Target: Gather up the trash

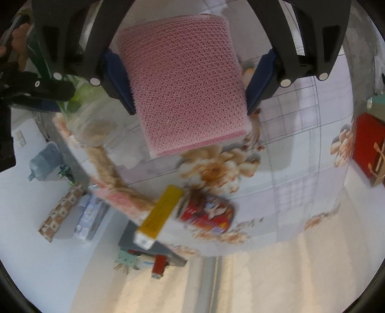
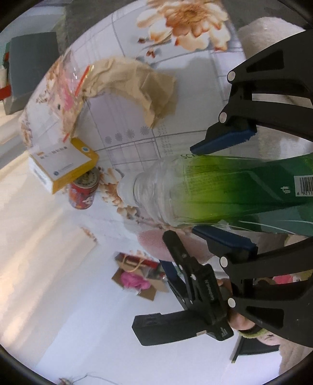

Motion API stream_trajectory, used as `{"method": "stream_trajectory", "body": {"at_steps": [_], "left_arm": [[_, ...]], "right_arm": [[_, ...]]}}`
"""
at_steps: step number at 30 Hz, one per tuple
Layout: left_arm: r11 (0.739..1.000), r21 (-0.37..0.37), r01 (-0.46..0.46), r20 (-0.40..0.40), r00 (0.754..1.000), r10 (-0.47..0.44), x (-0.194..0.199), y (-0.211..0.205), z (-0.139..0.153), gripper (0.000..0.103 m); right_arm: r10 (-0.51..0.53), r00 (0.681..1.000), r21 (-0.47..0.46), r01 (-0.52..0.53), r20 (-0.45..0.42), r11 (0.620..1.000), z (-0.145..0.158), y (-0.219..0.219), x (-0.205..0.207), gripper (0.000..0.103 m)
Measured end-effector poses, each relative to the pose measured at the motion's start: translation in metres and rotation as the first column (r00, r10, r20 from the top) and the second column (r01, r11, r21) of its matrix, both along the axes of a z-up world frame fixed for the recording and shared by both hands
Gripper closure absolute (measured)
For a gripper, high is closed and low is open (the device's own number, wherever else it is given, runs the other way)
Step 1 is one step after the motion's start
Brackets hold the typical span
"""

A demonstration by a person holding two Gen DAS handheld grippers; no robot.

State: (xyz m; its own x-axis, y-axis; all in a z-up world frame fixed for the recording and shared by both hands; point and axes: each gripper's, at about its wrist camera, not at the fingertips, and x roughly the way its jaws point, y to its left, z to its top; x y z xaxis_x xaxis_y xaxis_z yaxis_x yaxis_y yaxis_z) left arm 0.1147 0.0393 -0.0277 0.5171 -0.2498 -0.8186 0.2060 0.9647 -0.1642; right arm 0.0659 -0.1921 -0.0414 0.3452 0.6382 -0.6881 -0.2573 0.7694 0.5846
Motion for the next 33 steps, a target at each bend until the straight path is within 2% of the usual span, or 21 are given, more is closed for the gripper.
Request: {"method": "stream_trajectory", "body": {"at_steps": [2, 3, 6, 9, 14, 17, 18, 19, 21, 23, 24, 25, 26, 27, 29, 30, 31, 33], "left_arm": [[0.999, -0.020, 0.030, 0.017, 0.999, -0.030, -0.005, -0.013, 0.012, 0.018], [0.998, -0.031, 0.052, 0.028, 0.998, -0.051, -0.007, -0.022, 0.018, 0.018], [0.991, -0.064, 0.117, 0.058, 0.992, -0.113, -0.013, -0.046, 0.035, 0.018], [0.974, -0.083, 0.210, 0.090, 0.975, -0.202, -0.014, -0.085, 0.048, 0.018], [0.931, -0.124, 0.343, 0.078, 0.939, -0.335, -0.008, -0.157, 0.053, 0.018], [0.890, -0.158, 0.428, 0.062, 0.904, -0.423, -0.004, -0.206, 0.051, 0.018], [0.880, -0.167, 0.444, 0.053, 0.896, -0.442, -0.003, -0.220, 0.049, 0.018], [0.867, -0.175, 0.466, 0.036, 0.883, -0.468, 0.001, -0.241, 0.045, 0.018], [0.852, -0.193, 0.486, 0.009, 0.869, -0.494, 0.007, -0.271, 0.036, 0.018], [0.834, -0.247, 0.494, -0.030, 0.856, -0.516, 0.009, -0.293, 0.026, 0.018], [0.832, -0.248, 0.497, -0.050, 0.851, -0.523, 0.009, -0.301, 0.020, 0.018], [0.831, -0.237, 0.503, -0.059, 0.846, -0.529, 0.007, -0.304, 0.018, 0.018], [0.828, -0.229, 0.512, -0.060, 0.841, -0.537, 0.005, -0.306, 0.017, 0.018], [0.825, -0.222, 0.520, -0.060, 0.837, -0.544, 0.003, -0.309, 0.015, 0.018], [0.835, -0.207, 0.510, -0.080, 0.842, -0.534, 0.002, -0.309, 0.011, 0.018], [0.839, -0.214, 0.500, -0.082, 0.847, -0.525, 0.004, -0.307, 0.010, 0.018], [0.841, -0.222, 0.494, -0.081, 0.850, -0.520, 0.006, -0.303, 0.010, 0.018], [0.848, -0.224, 0.479, -0.076, 0.859, -0.506, 0.009, -0.297, 0.011, 0.018]], "right_arm": [[-0.015, 1.000, 0.034, 0.015, 0.019, 0.999, 0.007, -0.011, -0.011, 0.048], [-0.025, 0.999, 0.053, 0.023, 0.031, 0.998, 0.011, -0.018, -0.017, 0.055], [-0.083, 0.994, 0.111, 0.075, 0.066, 0.991, 0.024, -0.051, -0.039, 0.056], [-0.178, 0.981, 0.150, 0.165, 0.081, 0.975, 0.028, -0.089, -0.056, 0.059], [-0.343, 0.938, 0.221, 0.325, 0.047, 0.919, 0.014, -0.162, -0.075, 0.066], [-0.422, 0.906, 0.258, 0.406, 0.007, 0.877, 0.001, -0.204, -0.087, 0.093], [-0.456, 0.889, 0.298, 0.443, -0.027, 0.846, -0.007, -0.226, -0.090, 0.093], [-0.478, 0.877, 0.301, 0.466, -0.038, 0.832, -0.011, -0.239, -0.092, 0.093], [-0.513, 0.858, 0.258, 0.502, -0.029, 0.825, -0.027, -0.262, -0.088, 0.090], [-0.567, 0.821, 0.191, 0.569, -0.071, 0.800, -0.069, -0.274, -0.077, 0.076], [-0.559, 0.814, 0.180, 0.580, -0.156, 0.794, -0.099, -0.273, -0.069, 0.094], [-0.537, 0.802, 0.250, 0.594, -0.261, 0.765, -0.129, -0.278, -0.070, 0.097], [-0.530, 0.804, 0.317, 0.594, -0.269, 0.740, -0.136, -0.280, -0.075, 0.097], [-0.547, 0.798, 0.326, 0.603, -0.255, 0.728, -0.140, -0.281, -0.082, 0.096], [-0.536, 0.800, 0.287, 0.598, -0.269, 0.748, -0.144, -0.274, -0.083, 0.097], [-0.531, 0.806, 0.304, 0.591, -0.263, 0.747, -0.143, -0.271, -0.084, 0.097], [-0.534, 0.806, 0.310, 0.591, -0.254, 0.745, -0.141, -0.270, -0.085, 0.097], [-0.537, 0.818, 0.288, 0.575, -0.206, 0.766, -0.131, -0.265, -0.085, 0.097]]}}
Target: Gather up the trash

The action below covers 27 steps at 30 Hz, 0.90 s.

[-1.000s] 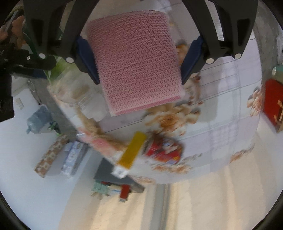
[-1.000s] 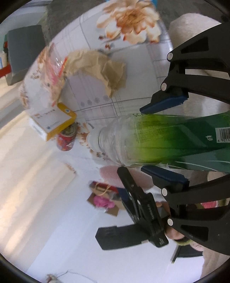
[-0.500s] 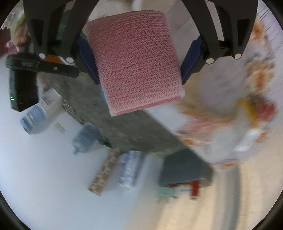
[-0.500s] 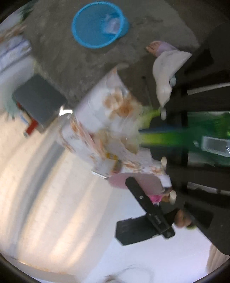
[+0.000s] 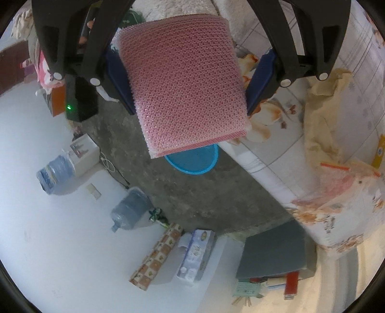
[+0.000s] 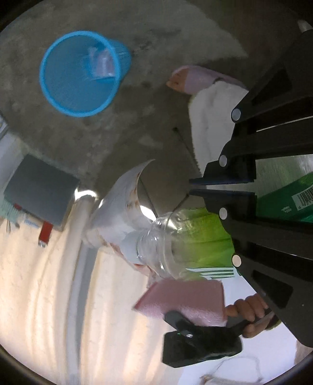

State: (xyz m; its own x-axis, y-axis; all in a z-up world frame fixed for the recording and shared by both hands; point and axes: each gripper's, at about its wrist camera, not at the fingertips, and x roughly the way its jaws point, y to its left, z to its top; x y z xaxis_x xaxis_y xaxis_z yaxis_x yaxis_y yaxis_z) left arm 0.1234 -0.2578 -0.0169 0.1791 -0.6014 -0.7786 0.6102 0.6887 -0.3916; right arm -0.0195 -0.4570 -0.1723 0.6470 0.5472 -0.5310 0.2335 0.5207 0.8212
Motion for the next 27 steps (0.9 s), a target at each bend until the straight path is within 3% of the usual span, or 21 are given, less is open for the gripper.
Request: {"method": "stream_trajectory", "body": {"at_steps": [5, 13, 16, 18, 23, 27], "left_arm": [[0.999, -0.004, -0.044, 0.015, 0.999, 0.044, 0.001, 0.037, 0.006, 0.018], [0.980, -0.013, -0.196, 0.024, 0.980, 0.197, 0.010, 0.116, 0.010, 0.018], [0.967, -0.024, -0.255, 0.027, 0.966, 0.256, 0.010, 0.145, 0.012, 0.018], [0.956, -0.025, -0.292, 0.028, 0.956, 0.292, 0.010, 0.167, 0.011, 0.018], [0.932, -0.034, -0.360, 0.014, 0.933, 0.361, 0.006, 0.205, 0.003, 0.018], [0.915, -0.050, -0.400, 0.006, 0.916, 0.401, 0.002, 0.228, -0.011, 0.018]], "right_arm": [[0.039, 0.997, -0.072, -0.035, 0.065, 0.997, 0.023, 0.010, -0.002, 0.096], [0.187, 0.973, -0.146, -0.168, 0.133, 0.975, 0.043, 0.071, 0.020, 0.079], [0.242, 0.960, -0.177, -0.216, 0.142, 0.960, 0.057, 0.091, 0.022, 0.067], [0.287, 0.944, -0.169, -0.260, 0.162, 0.951, 0.064, 0.103, 0.027, 0.050], [0.393, 0.905, -0.150, -0.371, 0.161, 0.916, 0.076, 0.124, 0.036, 0.027], [0.480, 0.867, -0.171, -0.457, 0.132, 0.873, 0.090, 0.153, 0.032, 0.023]]}}
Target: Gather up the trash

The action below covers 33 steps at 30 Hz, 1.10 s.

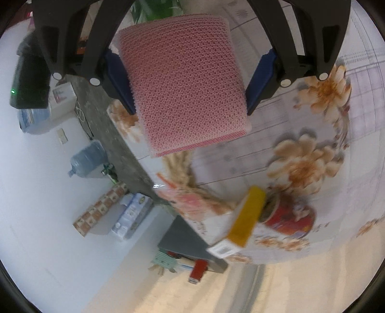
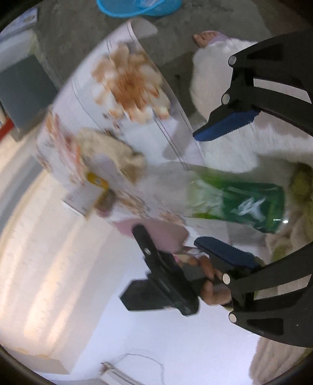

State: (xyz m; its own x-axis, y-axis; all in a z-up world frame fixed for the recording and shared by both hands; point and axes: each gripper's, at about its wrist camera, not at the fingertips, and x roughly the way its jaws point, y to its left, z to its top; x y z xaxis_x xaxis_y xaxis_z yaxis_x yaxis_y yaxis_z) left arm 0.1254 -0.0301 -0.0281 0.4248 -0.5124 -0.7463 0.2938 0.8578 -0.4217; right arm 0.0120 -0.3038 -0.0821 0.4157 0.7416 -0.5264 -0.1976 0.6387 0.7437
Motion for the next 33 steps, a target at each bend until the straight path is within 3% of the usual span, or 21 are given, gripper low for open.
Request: {"method": "stream_trajectory", "body": {"at_steps": [4, 7, 11, 13, 19, 23, 33], "left_arm": [[0.998, -0.037, -0.056, -0.005, 0.998, 0.056, -0.009, 0.021, -0.024, 0.018], [0.985, -0.138, -0.100, 0.008, 0.995, 0.102, -0.014, 0.039, -0.039, 0.018], [0.977, -0.165, -0.132, -0.038, 0.991, 0.128, -0.020, 0.047, -0.062, 0.018], [0.975, -0.176, -0.133, -0.023, 0.991, 0.131, -0.025, 0.049, -0.064, 0.018], [0.970, -0.202, -0.132, -0.015, 0.991, 0.132, -0.031, 0.053, -0.066, 0.018], [0.969, -0.204, -0.138, -0.016, 0.990, 0.137, -0.032, 0.056, -0.067, 0.018], [0.965, -0.214, -0.149, 0.001, 0.988, 0.153, -0.037, 0.059, -0.068, 0.018]], "right_arm": [[0.091, 0.996, -0.094, -0.091, -0.008, 0.991, 0.007, 0.049, -0.003, 0.022], [0.137, 0.990, -0.124, -0.140, -0.030, 0.982, 0.005, 0.077, 0.000, 0.022], [0.189, 0.981, -0.135, -0.195, -0.053, 0.972, 0.001, 0.107, 0.011, 0.022], [0.210, 0.975, -0.152, -0.219, -0.073, 0.964, -0.004, 0.120, 0.013, 0.021], [0.182, 0.974, -0.176, -0.204, -0.137, 0.963, -0.019, 0.134, 0.021, 0.021], [0.149, 0.971, -0.199, -0.186, -0.186, 0.962, -0.033, 0.139, 0.026, 0.029], [0.093, 0.944, -0.119, -0.137, -0.317, 0.983, -0.071, 0.147, 0.032, 0.042]]}}
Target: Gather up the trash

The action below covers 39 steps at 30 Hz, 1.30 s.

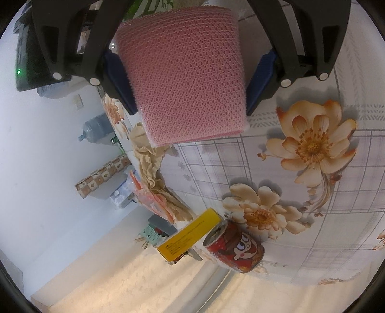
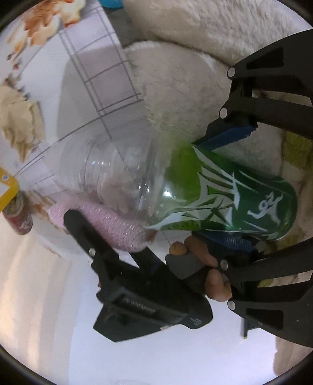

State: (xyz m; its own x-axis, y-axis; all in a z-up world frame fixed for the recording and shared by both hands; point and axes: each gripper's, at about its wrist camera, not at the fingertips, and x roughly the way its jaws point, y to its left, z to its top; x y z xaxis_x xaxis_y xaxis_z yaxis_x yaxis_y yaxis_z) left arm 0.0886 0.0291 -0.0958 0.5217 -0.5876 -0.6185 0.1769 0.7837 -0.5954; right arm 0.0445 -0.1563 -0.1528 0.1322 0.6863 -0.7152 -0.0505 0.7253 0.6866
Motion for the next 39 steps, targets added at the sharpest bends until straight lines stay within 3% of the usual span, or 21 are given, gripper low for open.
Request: {"method": "stream_trajectory", "body": {"at_steps": [9, 14, 22, 28, 34, 37, 39], "left_arm": [[1.000, -0.013, -0.012, -0.026, 1.000, 0.012, -0.001, 0.004, 0.003, 0.018], [1.000, 0.004, 0.003, 0.002, 1.000, -0.003, -0.005, -0.001, 0.017, 0.018], [0.996, -0.004, 0.088, 0.045, 0.995, -0.088, 0.001, -0.035, 0.049, 0.018], [0.984, -0.008, 0.177, 0.052, 0.983, -0.176, 0.010, -0.077, 0.064, 0.018], [0.936, 0.000, 0.351, 0.085, 0.933, -0.350, 0.024, -0.154, 0.088, 0.018], [0.892, -0.003, 0.451, 0.055, 0.891, -0.451, 0.038, -0.213, 0.092, 0.018], [0.865, 0.017, 0.502, -0.022, 0.865, -0.501, 0.053, -0.264, 0.084, 0.018]], "right_arm": [[-0.049, 0.998, 0.135, 0.054, -0.045, 0.989, -0.018, -0.016, -0.001, 0.047], [-0.092, 0.995, 0.188, 0.096, -0.028, 0.977, -0.018, -0.035, -0.006, 0.047], [-0.194, 0.981, 0.286, 0.184, 0.006, 0.940, -0.023, -0.082, -0.017, 0.048], [-0.269, 0.963, 0.364, 0.258, -0.023, 0.895, -0.033, -0.124, -0.040, 0.048], [-0.450, 0.893, 0.422, 0.402, 0.016, 0.813, -0.015, -0.213, -0.078, 0.048], [-0.585, 0.810, 0.414, 0.519, 0.044, 0.748, -0.012, -0.275, -0.099, 0.048], [-0.639, 0.768, 0.396, 0.577, 0.034, 0.714, -0.018, -0.309, -0.108, 0.048]]}}
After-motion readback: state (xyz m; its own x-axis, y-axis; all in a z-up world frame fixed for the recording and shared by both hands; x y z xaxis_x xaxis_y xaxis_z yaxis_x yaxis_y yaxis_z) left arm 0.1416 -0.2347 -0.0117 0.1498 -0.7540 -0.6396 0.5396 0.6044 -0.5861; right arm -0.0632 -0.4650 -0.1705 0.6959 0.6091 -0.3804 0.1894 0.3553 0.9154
